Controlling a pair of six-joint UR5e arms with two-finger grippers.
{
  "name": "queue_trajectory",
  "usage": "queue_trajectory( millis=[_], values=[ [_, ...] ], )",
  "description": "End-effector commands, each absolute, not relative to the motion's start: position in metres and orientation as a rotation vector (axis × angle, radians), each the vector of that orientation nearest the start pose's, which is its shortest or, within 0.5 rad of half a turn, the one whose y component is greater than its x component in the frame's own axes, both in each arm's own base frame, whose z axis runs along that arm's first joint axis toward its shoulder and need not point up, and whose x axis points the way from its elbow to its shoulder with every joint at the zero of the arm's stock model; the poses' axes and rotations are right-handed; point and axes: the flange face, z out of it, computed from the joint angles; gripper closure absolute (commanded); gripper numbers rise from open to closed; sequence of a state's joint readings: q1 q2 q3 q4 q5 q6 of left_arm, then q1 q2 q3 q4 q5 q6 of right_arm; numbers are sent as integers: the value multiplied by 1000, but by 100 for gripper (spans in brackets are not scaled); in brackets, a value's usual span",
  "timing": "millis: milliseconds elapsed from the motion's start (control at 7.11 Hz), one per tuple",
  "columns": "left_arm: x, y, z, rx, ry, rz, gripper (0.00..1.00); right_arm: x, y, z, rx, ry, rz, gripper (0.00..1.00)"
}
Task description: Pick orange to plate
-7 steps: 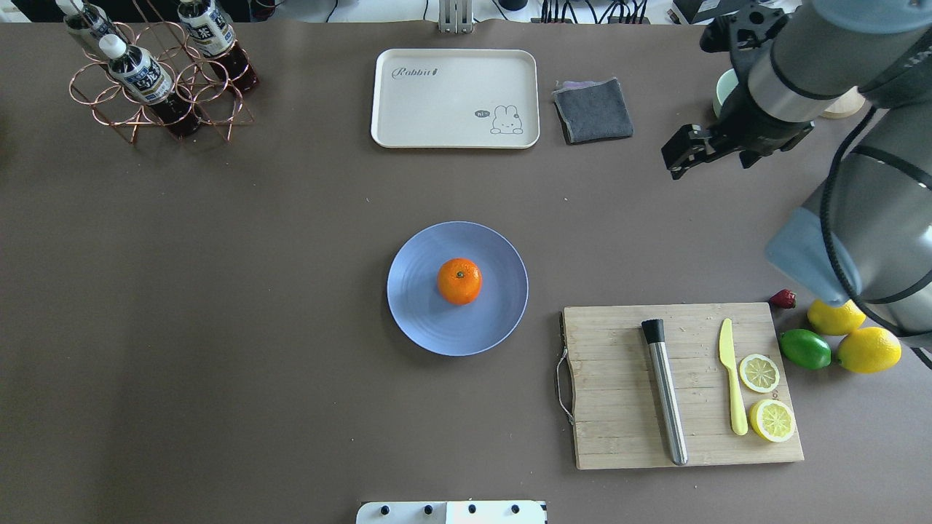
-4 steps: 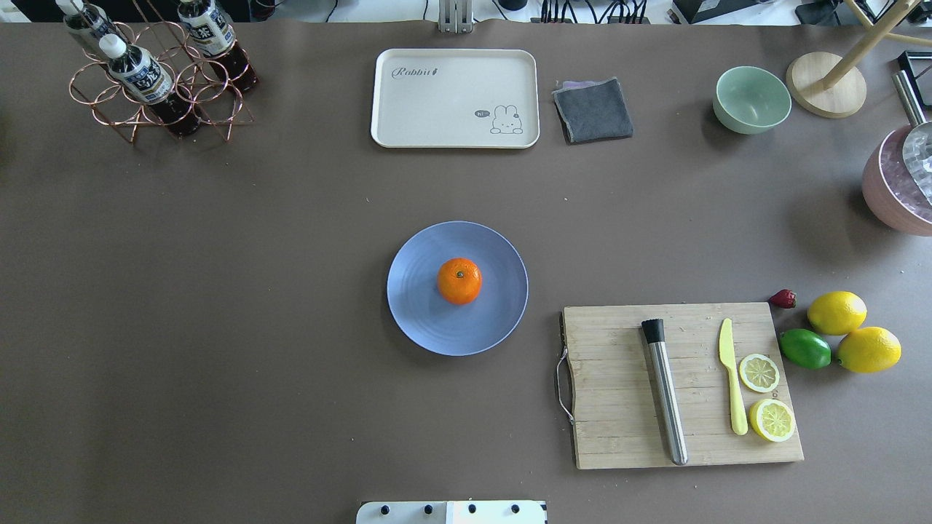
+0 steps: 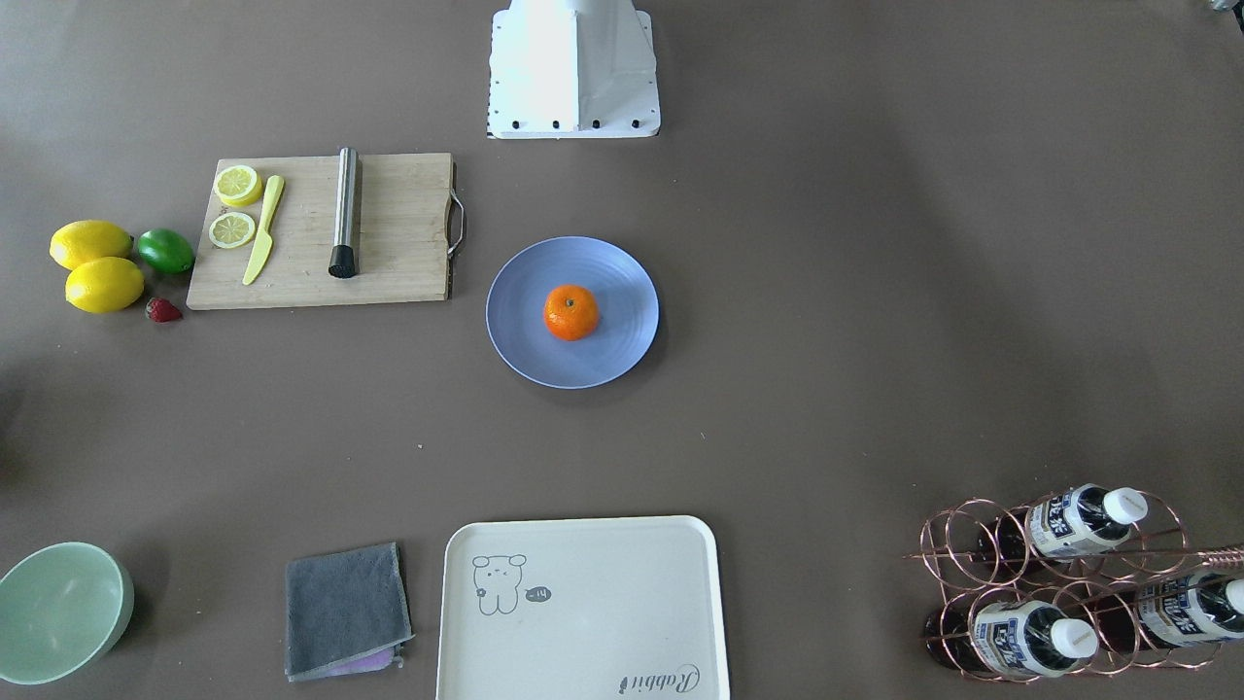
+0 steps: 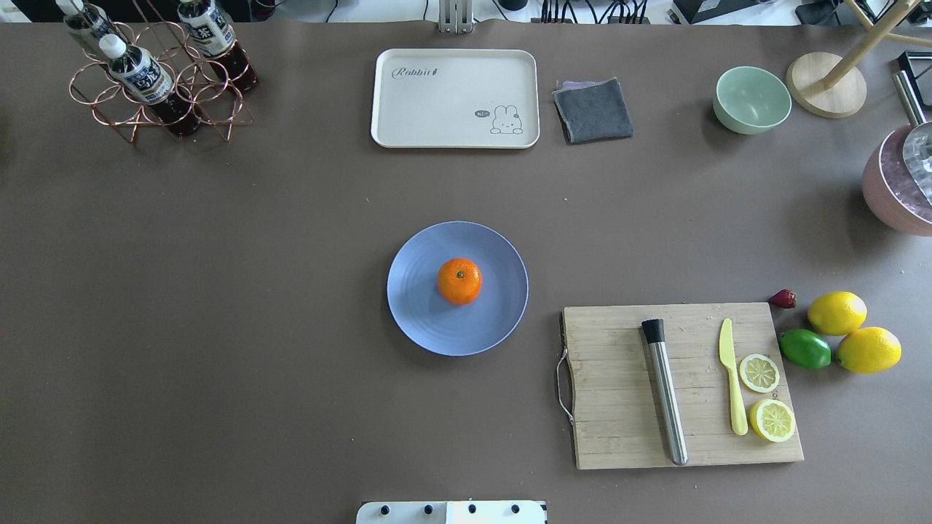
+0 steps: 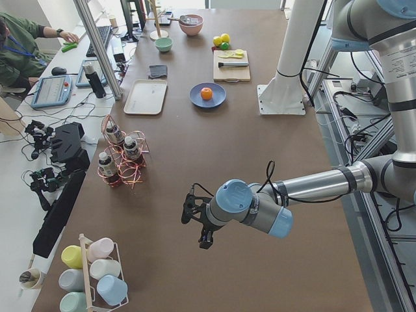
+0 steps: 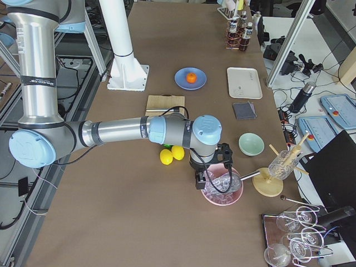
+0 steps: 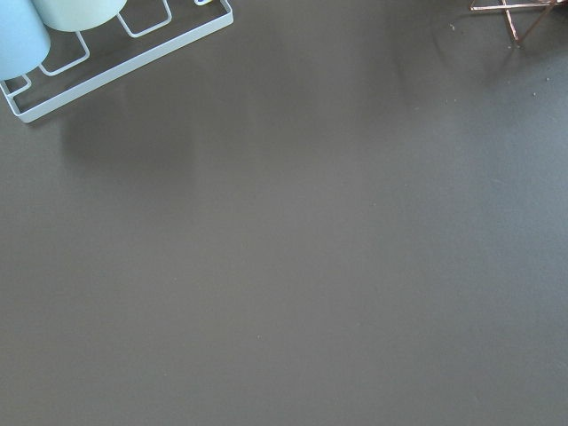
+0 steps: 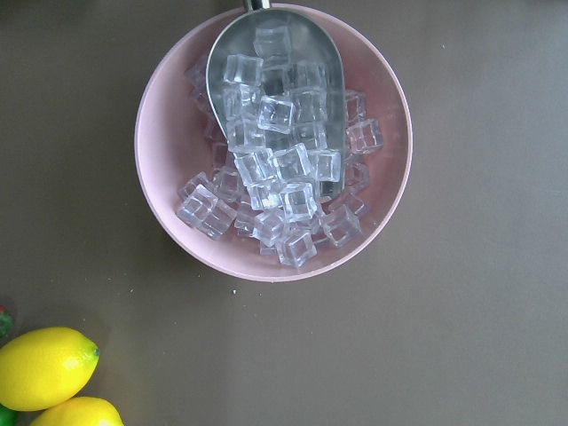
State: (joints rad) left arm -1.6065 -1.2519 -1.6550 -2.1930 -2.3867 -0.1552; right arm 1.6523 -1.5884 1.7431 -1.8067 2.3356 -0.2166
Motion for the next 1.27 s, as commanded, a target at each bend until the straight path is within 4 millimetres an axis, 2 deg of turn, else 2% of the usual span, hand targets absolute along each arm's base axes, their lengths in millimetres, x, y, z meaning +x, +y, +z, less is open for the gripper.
queue_trajectory(
  millis=[0,141,281,422,563,704,1126],
  values=[
    [-75,-392,630,265,815,-42,2,105,-468,607,38,-763,-76,0],
    [-76,-405,604,257,771,-50,2,105,-469,607,34,-763,-65,0],
    [-73,-412,600,272,744,-6,2,105,-469,604,32,-767,-46,0],
    [-80,-409,604,271,729,57,2,105,-470,603,32,-767,-42,0],
    [-95,-404,605,281,716,66,2,104,-471,603,31,-767,-44,0],
    [-96,-395,613,264,717,55,2,103,-472,602,27,-768,-33,0],
    [-97,-399,609,272,718,57,2,103,-475,599,40,-765,-6,0]
  ],
)
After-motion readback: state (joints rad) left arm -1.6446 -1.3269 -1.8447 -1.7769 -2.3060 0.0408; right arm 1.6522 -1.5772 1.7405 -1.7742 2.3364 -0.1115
